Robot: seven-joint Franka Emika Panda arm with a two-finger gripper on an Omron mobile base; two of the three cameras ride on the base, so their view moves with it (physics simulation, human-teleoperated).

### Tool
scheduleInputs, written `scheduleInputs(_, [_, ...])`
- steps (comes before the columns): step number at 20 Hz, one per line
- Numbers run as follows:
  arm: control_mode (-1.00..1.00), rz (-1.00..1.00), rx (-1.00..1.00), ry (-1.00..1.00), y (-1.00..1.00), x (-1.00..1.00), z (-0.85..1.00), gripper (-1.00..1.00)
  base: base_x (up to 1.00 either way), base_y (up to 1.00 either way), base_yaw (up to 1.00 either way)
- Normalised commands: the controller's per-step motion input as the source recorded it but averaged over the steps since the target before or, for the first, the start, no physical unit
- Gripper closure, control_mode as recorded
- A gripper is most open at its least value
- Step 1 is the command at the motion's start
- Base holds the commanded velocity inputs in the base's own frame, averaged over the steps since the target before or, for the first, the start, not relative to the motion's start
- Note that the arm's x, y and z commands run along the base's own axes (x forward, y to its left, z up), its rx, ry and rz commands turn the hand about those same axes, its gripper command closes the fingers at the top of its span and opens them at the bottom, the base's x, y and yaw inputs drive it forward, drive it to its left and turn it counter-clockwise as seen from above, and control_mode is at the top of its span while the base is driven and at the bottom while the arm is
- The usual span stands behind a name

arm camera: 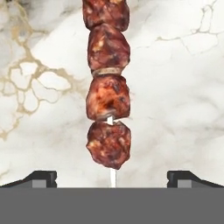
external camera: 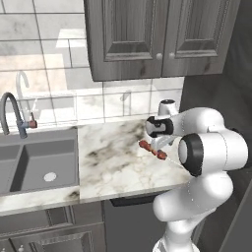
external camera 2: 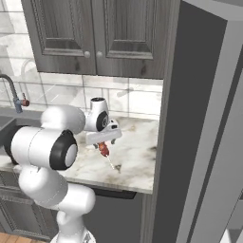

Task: Store the kebab skewer in the freezer for long-term storage. Close the freezer door after placing the cooked food.

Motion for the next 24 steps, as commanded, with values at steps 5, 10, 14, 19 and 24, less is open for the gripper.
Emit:
scheduleInputs(5, [-1.0, 0.0, 0.0, 0.0, 0.0, 0.05, -0.32, -1.0, 0.0, 0.0, 0.0])
scheduleInputs(10, [-1.0, 0.0, 0.0, 0.0, 0.0, 0.09, -0.31, -1.0, 0.0, 0.0, 0.0])
scheduleInputs(14, [-1.0, 0.0, 0.0, 0.0, 0.0, 0.0, -0.29, -1.0, 0.0, 0.0, 0.0])
scheduleInputs(19, [-1.0, 0.01, 0.02, 0.0, 0.0, 0.02, -0.14, -1.0, 0.0, 0.0, 0.0])
scheduleInputs(24, [-1.0, 0.02, 0.03, 0.0, 0.0, 0.04, -0.15, -1.0, 0.0, 0.0, 0.0])
